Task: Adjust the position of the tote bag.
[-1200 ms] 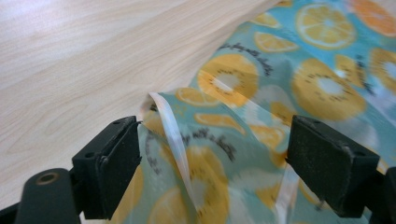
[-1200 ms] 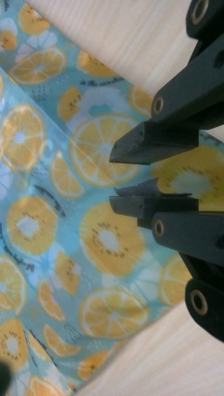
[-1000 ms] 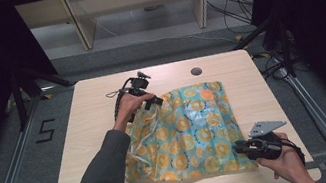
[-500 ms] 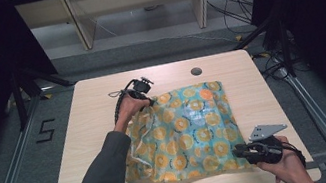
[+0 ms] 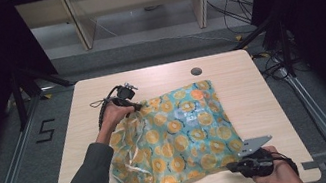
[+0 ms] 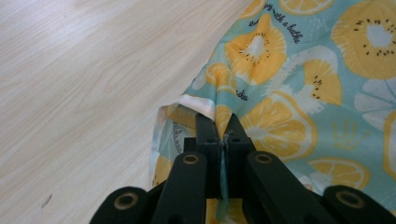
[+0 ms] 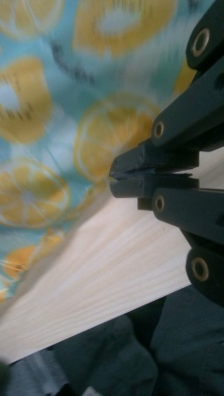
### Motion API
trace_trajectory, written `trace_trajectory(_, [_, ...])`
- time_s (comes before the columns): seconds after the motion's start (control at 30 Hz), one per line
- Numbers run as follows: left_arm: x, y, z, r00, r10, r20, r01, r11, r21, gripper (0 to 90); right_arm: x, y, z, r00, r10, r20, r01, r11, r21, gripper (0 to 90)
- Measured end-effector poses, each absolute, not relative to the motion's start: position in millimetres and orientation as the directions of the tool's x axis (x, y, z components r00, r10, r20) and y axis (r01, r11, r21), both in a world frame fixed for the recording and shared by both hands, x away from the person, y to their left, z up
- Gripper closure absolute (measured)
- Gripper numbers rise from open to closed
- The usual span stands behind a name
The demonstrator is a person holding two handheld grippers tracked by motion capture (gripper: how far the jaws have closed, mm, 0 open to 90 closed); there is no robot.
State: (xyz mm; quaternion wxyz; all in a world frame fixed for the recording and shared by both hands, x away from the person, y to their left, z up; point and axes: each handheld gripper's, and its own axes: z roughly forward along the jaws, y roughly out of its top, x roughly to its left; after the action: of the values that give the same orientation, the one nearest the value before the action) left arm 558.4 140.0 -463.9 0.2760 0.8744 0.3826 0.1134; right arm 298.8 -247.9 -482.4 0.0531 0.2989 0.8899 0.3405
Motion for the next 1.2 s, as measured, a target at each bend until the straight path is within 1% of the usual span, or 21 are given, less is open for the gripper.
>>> trace_trajectory(0.07, [554, 146, -464, 0.68, 0.733, -0.013, 0.606, -0.553, 0.572, 87.8, 300, -240, -489, -0.804, 0.584, 0.113, 0.515, 0.589, 0.623, 88.6])
trace_trajectory(0.1, [550, 149, -465, 0.682, 0.731, -0.014, 0.606, -0.554, 0.571, 87.8, 304, -239, -491, -0.805, 0.59, 0.066, 0.496, 0.608, 0.619, 89.1])
trace_trajectory(0.3, [538, 157, -470, 0.697, 0.717, 0.001, 0.595, -0.579, 0.558, 87.8, 321, -239, -486, -0.772, 0.635, 0.043, 0.52, 0.59, 0.618, 90.0])
trace_trajectory(0.33, [536, 159, -471, 0.698, 0.716, 0.003, 0.592, -0.58, 0.559, 87.8, 326, -239, -487, -0.775, 0.632, 0.016, 0.503, 0.6, 0.623, 90.0])
trace_trajectory(0.37, [533, 164, -474, 0.693, 0.721, 0.003, 0.595, -0.575, 0.562, 87.9, 332, -238, -488, -0.769, 0.639, 0.0, 0.509, 0.613, 0.604, 90.0])
trace_trajectory(0.47, [527, 170, -478, 0.694, 0.72, -0.006, 0.603, -0.577, 0.551, 87.9, 340, -236, -488, -0.758, 0.652, -0.028, 0.506, 0.614, 0.606, 90.0])
trace_trajectory(0.53, [513, 173, -483, 0.699, 0.715, -0.02, 0.602, -0.572, 0.557, 87.9, 357, -237, -487, -0.744, 0.665, -0.064, 0.504, 0.622, 0.6, 90.0])
trace_trajectory(0.63, [499, 174, -483, 0.726, 0.687, -0.014, 0.572, -0.593, 0.566, 87.9, 371, -239, -487, -0.721, 0.69, -0.068, 0.521, 0.604, 0.603, 90.0])
trace_trajectory(0.67, [493, 172, -484, 0.724, 0.689, -0.018, 0.568, -0.582, 0.582, 87.9, 380, -242, -486, -0.711, 0.7, -0.07, 0.529, 0.598, 0.602, 90.0])
trace_trajectory(0.7, [480, 171, -483, 0.75, 0.661, -0.006, 0.54, -0.607, 0.583, 87.9, 395, -248, -486, -0.704, 0.707, -0.073, 0.536, 0.595, 0.599, 90.0])
trace_trajectory(0.73, [480, 171, -483, 0.75, 0.661, -0.006, 0.54, -0.607, 0.583, 87.9, 395, -248, -486, -0.704, 0.707, -0.073, 0.536, 0.595, 0.599, 90.0])
trace_trajectory(0.77, [469, 168, -481, 0.749, 0.662, -0.019, 0.535, -0.588, 0.607, 87.9, 409, -252, -488, -0.681, 0.729, -0.065, 0.551, 0.569, 0.611, 90.0])
trace_trajectory(0.83, [463, 166, -478, 0.767, 0.641, -0.012, 0.517, -0.606, 0.604, 87.9, 415, -254, -487, -0.687, 0.724, -0.068, 0.548, 0.577, 0.606, 90.0])
trace_trajectory(0.93, [450, 160, -475, 0.787, 0.617, -0.015, 0.49, -0.609, 0.623, 87.5, 443, -257, -484, -0.659, 0.75, -0.054, 0.575, 0.549, 0.607, 90.0])
trace_trajectory(0.97, [444, 155, -475, 0.779, 0.626, -0.037, 0.496, -0.579, 0.647, 87.5, 447, -257, -484, -0.656, 0.752, -0.055, 0.579, 0.549, 0.602, 90.0])
trace_trajectory(1.03, [439, 150, -474, 0.793, 0.608, -0.037, 0.48, -0.587, 0.652, 87.5, 452, -257, -486, -0.645, 0.762, -0.059, 0.575, 0.535, 0.619, 90.0])
trace_trajectory(1.07, [436, 147, -474, 0.794, 0.607, -0.042, 0.48, -0.582, 0.656, 87.5, 461, -257, -484, -0.644, 0.763, -0.058, 0.586, 0.54, 0.604, 90.0])
trace_trajectory(1.1, [430, 139, -473, 0.813, 0.581, -0.038, 0.457, -0.596, 0.66, 87.5, 473, -257, -485, -0.639, 0.766, -0.072, 0.581, 0.541, 0.608, 90.0])
trace_trajectory(1.13, [430, 139, -473, 0.813, 0.581, -0.038, 0.457, -0.596, 0.66, 87.5, 473, -257, -485, -0.639, 0.766, -0.072, 0.581, 0.541, 0.608, 90.0])
trace_trajectory(1.17, [422, 130, -476, 0.821, 0.568, -0.06, 0.454, -0.584, 0.673, 87.5, 485, -257, -485, -0.624, 0.777, -0.08, 0.583, 0.531, 0.614, 90.0])
trace_trajectory(1.2, [422, 130, -476, 0.821, 0.568, -0.06, 0.454, -0.584, 0.673, 87.5, 485, -257, -485, -0.624, 0.777, -0.08, 0.583, 0.531, 0.614, 90.0])
